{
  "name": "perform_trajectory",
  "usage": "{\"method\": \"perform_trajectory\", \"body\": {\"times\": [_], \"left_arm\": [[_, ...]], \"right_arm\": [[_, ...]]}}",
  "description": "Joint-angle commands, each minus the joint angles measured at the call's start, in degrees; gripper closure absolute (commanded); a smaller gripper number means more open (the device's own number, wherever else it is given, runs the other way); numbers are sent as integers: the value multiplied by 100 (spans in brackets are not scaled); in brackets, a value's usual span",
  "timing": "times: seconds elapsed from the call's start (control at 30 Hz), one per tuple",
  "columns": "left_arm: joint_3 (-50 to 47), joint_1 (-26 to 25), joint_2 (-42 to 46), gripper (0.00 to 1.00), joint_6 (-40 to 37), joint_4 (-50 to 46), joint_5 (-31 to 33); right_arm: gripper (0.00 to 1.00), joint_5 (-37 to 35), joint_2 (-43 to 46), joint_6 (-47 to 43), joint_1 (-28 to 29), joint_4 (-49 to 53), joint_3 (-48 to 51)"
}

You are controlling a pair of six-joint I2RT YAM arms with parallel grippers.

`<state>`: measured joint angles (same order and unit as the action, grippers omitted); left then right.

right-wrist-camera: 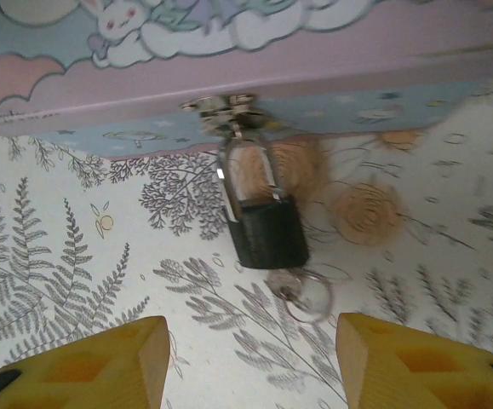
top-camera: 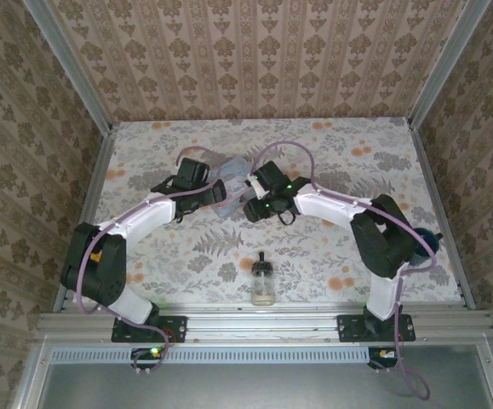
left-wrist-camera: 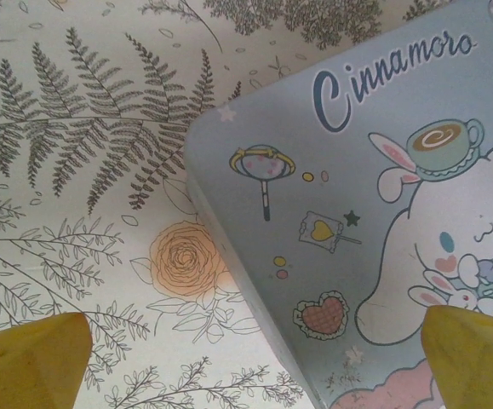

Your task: Unlock the padlock with the key

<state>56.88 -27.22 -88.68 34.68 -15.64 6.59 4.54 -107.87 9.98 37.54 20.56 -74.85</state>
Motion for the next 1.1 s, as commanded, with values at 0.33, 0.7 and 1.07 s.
{"method": "perform_trajectory", "body": {"times": [0.33,0.7,1.07], "left_arm": [[-116,69,-191,0,22,70,-92],[-77,68,-255,0,44,70,-128],[-46,52,-325,0,28,2,-79]], "right_arm": [[45,-340,-956,-383,45,205,-708],[60,-206,-1134,-206,-61,-5,-620],[84,356,-731,214,-256,-551,19]]}}
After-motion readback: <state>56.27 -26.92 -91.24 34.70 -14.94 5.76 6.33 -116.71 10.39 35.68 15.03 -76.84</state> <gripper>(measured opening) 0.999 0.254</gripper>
